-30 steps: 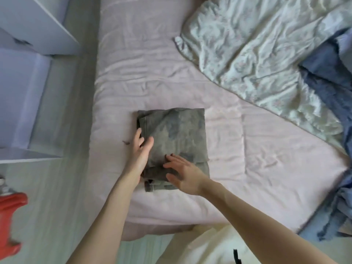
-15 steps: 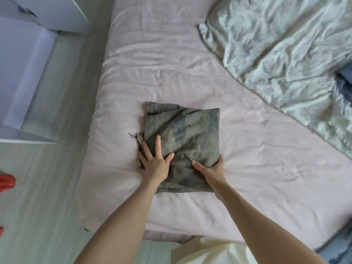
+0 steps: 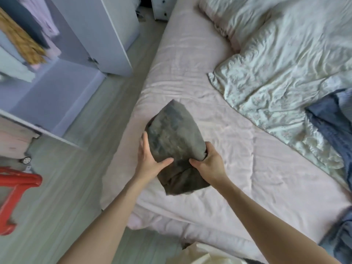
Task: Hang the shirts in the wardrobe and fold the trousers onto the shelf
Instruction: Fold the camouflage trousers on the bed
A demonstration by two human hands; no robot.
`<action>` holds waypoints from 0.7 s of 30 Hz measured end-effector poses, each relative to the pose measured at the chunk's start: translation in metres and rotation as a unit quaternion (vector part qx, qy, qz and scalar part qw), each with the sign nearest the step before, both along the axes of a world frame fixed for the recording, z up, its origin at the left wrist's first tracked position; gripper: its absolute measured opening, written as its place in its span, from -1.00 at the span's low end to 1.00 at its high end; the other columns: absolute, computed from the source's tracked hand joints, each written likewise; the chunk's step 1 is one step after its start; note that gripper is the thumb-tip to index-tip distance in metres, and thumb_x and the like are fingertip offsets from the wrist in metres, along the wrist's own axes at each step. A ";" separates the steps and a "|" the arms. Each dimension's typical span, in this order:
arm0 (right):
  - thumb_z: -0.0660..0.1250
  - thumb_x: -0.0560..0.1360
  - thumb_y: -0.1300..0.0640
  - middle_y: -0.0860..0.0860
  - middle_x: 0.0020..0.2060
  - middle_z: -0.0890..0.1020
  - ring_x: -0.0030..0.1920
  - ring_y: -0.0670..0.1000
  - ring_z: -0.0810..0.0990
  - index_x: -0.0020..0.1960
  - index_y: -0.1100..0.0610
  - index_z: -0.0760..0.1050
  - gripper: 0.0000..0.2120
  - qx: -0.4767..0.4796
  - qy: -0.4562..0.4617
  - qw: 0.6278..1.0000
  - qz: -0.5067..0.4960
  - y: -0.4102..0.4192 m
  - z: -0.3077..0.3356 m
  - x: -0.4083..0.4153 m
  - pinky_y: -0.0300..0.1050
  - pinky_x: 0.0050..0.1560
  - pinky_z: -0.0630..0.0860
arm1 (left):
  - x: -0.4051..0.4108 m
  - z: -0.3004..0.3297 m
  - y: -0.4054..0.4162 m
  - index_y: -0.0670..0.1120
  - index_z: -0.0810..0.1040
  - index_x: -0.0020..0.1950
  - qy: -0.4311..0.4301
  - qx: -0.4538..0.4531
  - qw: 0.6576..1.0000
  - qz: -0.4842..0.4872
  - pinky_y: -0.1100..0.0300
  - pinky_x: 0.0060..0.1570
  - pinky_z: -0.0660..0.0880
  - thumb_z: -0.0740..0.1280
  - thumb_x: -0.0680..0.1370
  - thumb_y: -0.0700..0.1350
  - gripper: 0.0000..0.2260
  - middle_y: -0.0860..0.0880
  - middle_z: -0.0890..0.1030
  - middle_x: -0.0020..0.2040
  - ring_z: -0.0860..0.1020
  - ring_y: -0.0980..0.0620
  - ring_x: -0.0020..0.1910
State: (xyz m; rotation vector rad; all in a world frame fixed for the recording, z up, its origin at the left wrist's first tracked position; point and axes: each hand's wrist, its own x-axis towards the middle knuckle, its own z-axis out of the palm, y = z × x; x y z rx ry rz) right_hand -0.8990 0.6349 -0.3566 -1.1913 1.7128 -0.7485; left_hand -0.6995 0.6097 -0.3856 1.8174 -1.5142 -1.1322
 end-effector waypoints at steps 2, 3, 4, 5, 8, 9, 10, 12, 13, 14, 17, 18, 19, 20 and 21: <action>0.43 0.34 0.13 -0.07 -0.19 0.59 -0.09 0.10 0.58 0.11 0.00 0.41 -0.62 -0.038 0.049 0.994 0.086 0.010 0.034 0.008 -0.04 -0.10 0.49 | 0.018 0.041 0.009 0.23 -0.33 0.46 -0.029 -0.079 0.996 -0.020 0.09 0.45 -0.06 0.58 0.22 0.05 0.19 0.05 -0.21 0.54 -0.17 0.10 0.51; 0.43 0.34 0.14 -0.03 -0.16 0.62 -0.08 0.12 0.59 0.14 0.02 0.42 -0.60 -0.056 0.067 0.987 0.133 0.016 0.054 0.015 -0.03 -0.08 0.49 | 0.035 0.066 0.017 0.34 -0.36 0.39 -0.031 -0.098 0.994 -0.021 0.06 0.47 -0.07 0.60 0.19 0.03 0.22 0.07 -0.24 0.53 -0.19 0.11 0.51; 0.43 0.34 0.16 0.00 -0.12 0.64 -0.05 0.13 0.59 0.16 0.04 0.43 -0.59 -0.068 0.081 0.980 0.171 0.017 0.067 0.016 -0.01 -0.05 0.49 | 0.045 0.082 0.018 0.43 -0.39 0.32 -0.025 -0.095 0.995 -0.026 0.03 0.48 -0.06 0.62 0.16 0.02 0.24 0.12 -0.25 0.52 -0.19 0.13 0.51; 0.44 0.34 0.17 0.02 -0.09 0.65 -0.03 0.14 0.60 0.17 0.05 0.44 -0.58 -0.080 0.087 0.971 0.209 0.018 0.083 0.020 0.02 -0.01 0.49 | 0.062 0.100 0.022 0.51 -0.40 0.25 -0.016 -0.079 0.996 -0.028 0.00 0.48 -0.03 0.63 0.14 0.01 0.25 0.16 -0.26 0.52 -0.18 0.15 0.51; 0.46 0.32 0.22 0.02 -0.10 0.65 -0.03 0.12 0.60 0.12 0.06 0.47 -0.61 -0.105 0.089 0.946 0.293 0.013 0.133 0.048 0.06 0.02 0.49 | 0.115 0.147 0.038 0.48 -0.36 0.30 0.005 -0.034 0.998 -0.053 0.04 0.47 0.06 0.64 0.12 0.02 0.26 0.12 -0.16 0.54 -0.05 0.12 0.52; 0.47 0.31 0.24 0.00 -0.11 0.64 -0.04 0.10 0.59 0.09 0.07 0.48 -0.62 -0.111 0.087 0.938 0.316 0.010 0.146 0.058 0.05 0.02 0.49 | 0.128 0.156 0.042 0.35 -0.27 0.42 0.007 -0.015 0.998 -0.063 0.08 0.45 0.12 0.64 0.11 0.04 0.25 0.06 -0.03 0.54 0.05 0.09 0.51; 0.48 0.31 0.25 -0.02 -0.12 0.63 -0.05 0.06 0.59 0.07 0.07 0.49 -0.63 -0.119 0.087 0.930 0.337 0.007 0.158 0.071 0.01 0.02 0.49 | 0.141 0.165 0.046 0.20 -0.09 0.50 0.009 -0.001 0.998 -0.066 0.11 0.41 0.21 0.64 0.08 0.08 0.20 0.02 0.15 0.50 0.18 0.05 0.47; 0.49 0.29 0.28 -0.05 -0.15 0.61 -0.07 0.00 0.58 0.03 0.08 0.50 -0.64 -0.133 0.082 0.916 0.370 -0.001 0.179 0.100 -0.11 0.01 0.48 | 0.167 0.182 0.052 0.11 0.27 0.36 0.017 0.011 0.998 -0.065 0.11 0.31 0.36 0.65 0.03 0.12 -0.03 0.07 0.43 0.30 0.40 0.04 0.32; 0.50 0.28 0.29 -0.05 -0.16 0.61 -0.08 -0.01 0.57 0.01 0.09 0.50 -0.65 -0.143 0.076 0.908 0.386 -0.008 0.191 0.122 -0.15 -0.01 0.46 | 0.188 0.194 0.052 0.12 0.32 0.28 0.024 0.003 0.998 -0.056 0.10 0.28 0.40 0.63 0.02 0.13 -0.11 0.08 0.47 0.24 0.46 0.06 0.26; 0.50 0.28 0.31 -0.03 -0.16 0.61 -0.09 -0.02 0.57 -0.01 0.11 0.50 -0.66 -0.149 0.069 0.903 0.397 -0.012 0.199 0.138 -0.17 -0.02 0.45 | 0.203 0.202 0.052 0.13 0.30 0.26 0.027 -0.006 0.998 -0.052 0.09 0.27 0.41 0.61 0.02 0.13 -0.12 0.09 0.48 0.22 0.47 0.08 0.23; 0.50 0.27 0.34 -0.06 -0.20 0.58 -0.14 -0.06 0.54 -0.07 0.12 0.49 -0.68 -0.180 0.056 0.888 0.420 -0.035 0.226 0.212 -0.18 -0.06 0.44 | 0.274 0.235 0.039 0.04 0.35 0.28 0.033 -0.024 0.998 -0.045 0.13 0.21 0.43 0.63 0.07 0.07 -0.16 0.06 0.50 0.22 0.48 0.08 0.21; 0.50 0.26 0.35 -0.10 -0.24 0.56 -0.18 -0.11 0.53 -0.12 0.06 0.48 -0.68 -0.182 0.049 0.886 0.423 -0.042 0.234 0.233 -0.20 -0.10 0.43 | 0.296 0.243 0.034 -0.02 0.39 0.28 0.038 -0.028 0.998 -0.050 0.16 0.18 0.44 0.64 0.11 0.04 -0.19 0.05 0.52 0.20 0.49 0.07 0.20; 0.50 0.26 0.36 -0.14 -0.27 0.54 -0.22 -0.17 0.51 -0.17 0.01 0.46 -0.65 -0.185 0.040 0.888 0.420 -0.050 0.242 0.258 -0.26 -0.14 0.42 | 0.318 0.252 0.029 -0.05 0.42 0.28 0.042 -0.034 0.997 -0.052 0.19 0.15 0.44 0.63 0.14 0.01 -0.24 0.04 0.54 0.19 0.50 0.07 0.19; 0.50 0.26 0.38 -0.16 -0.30 0.53 -0.27 -0.21 0.50 -0.20 -0.03 0.45 -0.63 -0.181 0.031 0.890 0.417 -0.058 0.247 0.277 -0.33 -0.19 0.40 | 0.336 0.256 0.024 -0.06 0.44 0.26 0.049 -0.049 0.996 -0.052 0.20 0.14 0.45 0.62 0.18 -0.02 -0.29 0.04 0.55 0.17 0.51 0.08 0.17; 0.50 0.26 0.39 -0.16 -0.31 0.53 -0.30 -0.24 0.49 -0.21 -0.04 0.44 -0.61 -0.176 0.026 0.892 0.417 -0.067 0.253 0.298 -0.37 -0.22 0.38 | 0.355 0.262 0.019 -0.07 0.48 0.22 0.058 -0.064 0.995 -0.042 0.19 0.13 0.47 0.61 0.21 -0.05 -0.37 0.04 0.58 0.15 0.54 0.09 0.14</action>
